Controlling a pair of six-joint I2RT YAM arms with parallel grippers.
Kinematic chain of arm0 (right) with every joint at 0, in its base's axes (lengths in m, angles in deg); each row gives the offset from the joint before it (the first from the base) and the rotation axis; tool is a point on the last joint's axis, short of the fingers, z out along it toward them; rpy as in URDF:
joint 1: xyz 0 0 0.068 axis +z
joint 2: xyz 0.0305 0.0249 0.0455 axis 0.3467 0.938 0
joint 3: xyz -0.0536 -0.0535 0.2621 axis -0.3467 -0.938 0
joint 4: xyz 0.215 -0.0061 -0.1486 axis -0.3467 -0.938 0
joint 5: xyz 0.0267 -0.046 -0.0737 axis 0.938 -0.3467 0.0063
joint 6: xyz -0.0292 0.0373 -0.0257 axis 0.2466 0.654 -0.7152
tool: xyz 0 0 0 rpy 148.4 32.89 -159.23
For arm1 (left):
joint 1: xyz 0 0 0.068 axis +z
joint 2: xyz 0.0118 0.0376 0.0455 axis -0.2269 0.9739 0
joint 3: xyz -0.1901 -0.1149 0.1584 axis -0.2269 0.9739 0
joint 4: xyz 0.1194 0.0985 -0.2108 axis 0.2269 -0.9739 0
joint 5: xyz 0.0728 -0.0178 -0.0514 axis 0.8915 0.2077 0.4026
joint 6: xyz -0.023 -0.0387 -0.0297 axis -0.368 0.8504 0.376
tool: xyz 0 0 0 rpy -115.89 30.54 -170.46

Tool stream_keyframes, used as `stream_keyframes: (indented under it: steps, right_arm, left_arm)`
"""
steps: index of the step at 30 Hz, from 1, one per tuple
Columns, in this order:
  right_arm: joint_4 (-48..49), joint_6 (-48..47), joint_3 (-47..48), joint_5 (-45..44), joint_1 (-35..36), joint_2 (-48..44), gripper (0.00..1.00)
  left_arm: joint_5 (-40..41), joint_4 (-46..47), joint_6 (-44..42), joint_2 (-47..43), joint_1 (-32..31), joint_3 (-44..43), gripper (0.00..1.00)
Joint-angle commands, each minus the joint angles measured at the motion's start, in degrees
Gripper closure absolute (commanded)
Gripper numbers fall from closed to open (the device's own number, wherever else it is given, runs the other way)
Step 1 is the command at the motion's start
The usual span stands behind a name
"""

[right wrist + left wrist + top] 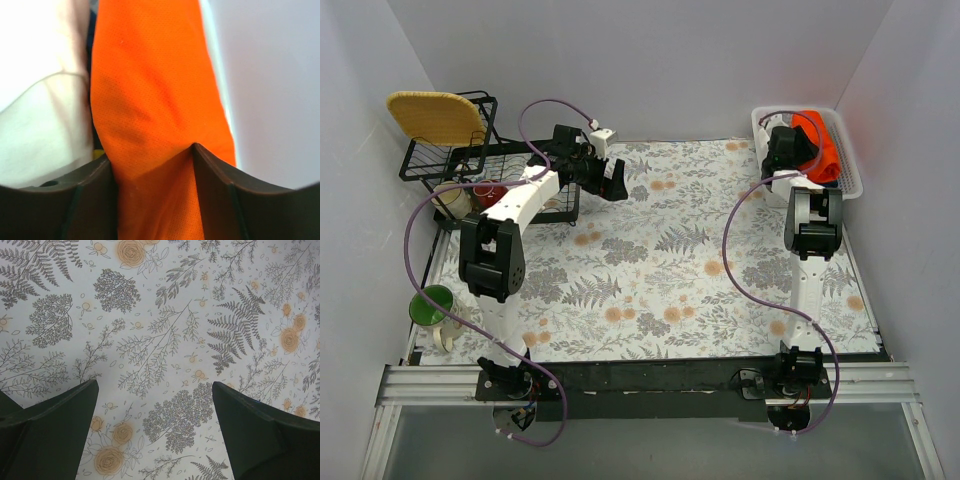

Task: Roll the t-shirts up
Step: Place the T-shirt in the bin.

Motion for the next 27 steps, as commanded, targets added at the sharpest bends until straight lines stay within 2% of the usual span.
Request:
stream_keyframes:
  steps: [1,4,8,14,18,22,27]
  right_arm:
    - [-3.5,3.6,-1.7,1.8,0.5,-2.8,0.33]
    - [-5.3,1.7,-2.0,1.5,2.8,-4.4,0.27]
    - [-7.1,1.7,-4.2,1.2,5.6,-7.7,0.25]
    - [-17.0,9.2,-3.5,3.8,8.3,-12.5,0.2]
    - [-27.3,14.1,-1.6,5.7,9.1,-13.9,0.16]
    - [-30.0,15.9,0.8,7.7,9.2,-14.8,0.13]
    - [-37.3,21.6,7.2,18.5,8.0,-16.0,0.13]
  left_arm:
    - [-1.2,0.7,0.2,-1.6,-0.2,-1.2,0.02]
    - [-1.6,1.3,0.5,-1.2,-0.5,-1.1,0.02]
    - [-2.3,2.0,1.1,-0.2,-1.3,-1.7,0.02]
    - [-2.8,2.1,1.4,0.8,-2.2,-3.1,0.02]
    - [-2.9,1.8,1.3,1.1,-2.2,-3.4,0.02]
    - [-3.3,1.9,1.5,1.7,-2.3,-4.5,0.02]
    - [-3.8,1.6,1.7,2.4,-2.6,-6.0,0.02]
